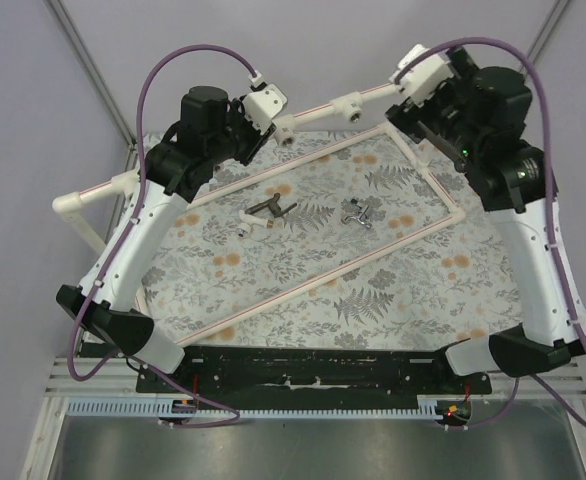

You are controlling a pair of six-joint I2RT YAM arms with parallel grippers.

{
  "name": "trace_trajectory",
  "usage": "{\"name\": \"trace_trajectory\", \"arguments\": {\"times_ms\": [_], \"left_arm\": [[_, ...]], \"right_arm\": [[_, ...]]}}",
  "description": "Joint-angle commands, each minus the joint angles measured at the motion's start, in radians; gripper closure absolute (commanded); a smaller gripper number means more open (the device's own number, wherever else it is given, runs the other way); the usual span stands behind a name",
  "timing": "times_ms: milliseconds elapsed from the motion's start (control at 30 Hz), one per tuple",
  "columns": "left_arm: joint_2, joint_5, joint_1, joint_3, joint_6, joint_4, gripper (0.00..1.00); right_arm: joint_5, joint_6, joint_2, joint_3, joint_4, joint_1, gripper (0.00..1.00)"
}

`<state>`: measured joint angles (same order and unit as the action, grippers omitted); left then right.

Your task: Install the water faucets

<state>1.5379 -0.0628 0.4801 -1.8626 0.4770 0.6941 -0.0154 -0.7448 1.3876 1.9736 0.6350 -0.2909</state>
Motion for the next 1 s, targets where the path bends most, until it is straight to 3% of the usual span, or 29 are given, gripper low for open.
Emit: {"name": "trace_trajectory", "arguments": {"times_ms": [0, 167, 433, 967], "left_arm": [[-0.041, 0.115, -0.021, 0.009, -0.192, -0.085, 0.98], [-0.041, 0.113, -0.023, 0.016, -0.195, -0.085, 0.98], [-0.059, 0.126, -0.023, 0.036, -0.192, -0.087, 0.98], [-0.073, 0.135, -0.023, 0.051, -0.187, -0.094, 0.98]], "right_arm": [[0.31, -0.059, 0.08, 0.037, 0.115, -0.14, 0.02], [0.472, -0.143, 0.168, 0.056, 0.095, -0.203, 0.03], [0.758, -0.312, 0.26, 0.004, -0.073, -0.208, 0.04], [0.796, -0.21, 0.332, -0.006, -0.009, -0.166, 0.06]]}}
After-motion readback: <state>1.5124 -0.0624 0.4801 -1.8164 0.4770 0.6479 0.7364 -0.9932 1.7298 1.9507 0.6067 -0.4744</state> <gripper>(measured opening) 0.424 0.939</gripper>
